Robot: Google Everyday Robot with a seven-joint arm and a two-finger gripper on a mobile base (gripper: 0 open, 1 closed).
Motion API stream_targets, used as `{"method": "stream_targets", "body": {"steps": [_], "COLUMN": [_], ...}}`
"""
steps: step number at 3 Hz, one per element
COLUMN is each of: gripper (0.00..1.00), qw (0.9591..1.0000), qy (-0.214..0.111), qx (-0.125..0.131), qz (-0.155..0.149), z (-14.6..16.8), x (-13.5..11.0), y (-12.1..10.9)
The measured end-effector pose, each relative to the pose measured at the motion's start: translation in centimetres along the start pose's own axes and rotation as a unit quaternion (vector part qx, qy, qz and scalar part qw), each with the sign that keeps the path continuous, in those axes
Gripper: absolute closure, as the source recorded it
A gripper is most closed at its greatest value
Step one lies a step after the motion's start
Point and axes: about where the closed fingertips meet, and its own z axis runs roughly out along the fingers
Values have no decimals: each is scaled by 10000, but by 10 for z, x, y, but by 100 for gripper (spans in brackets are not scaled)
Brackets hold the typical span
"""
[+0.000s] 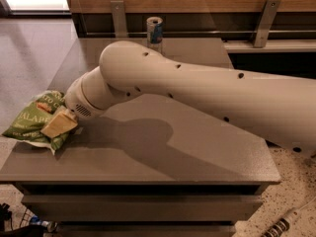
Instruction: Pick green jalapeno chip bag
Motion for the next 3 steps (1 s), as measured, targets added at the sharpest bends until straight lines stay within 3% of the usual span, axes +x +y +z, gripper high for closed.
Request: {"method": "stream_targets", "body": {"steps": [1,2,3], "gripper": [100,100,100], "qw": [9989,9952,9891], "qy": [-399,-831,-1300], "qx": [-85,-88,-90], "qz": [-226,-503,-688], "z": [-29,-62,-89], "x": [-25,-49,-63], "y": [-5,-15,-24]}}
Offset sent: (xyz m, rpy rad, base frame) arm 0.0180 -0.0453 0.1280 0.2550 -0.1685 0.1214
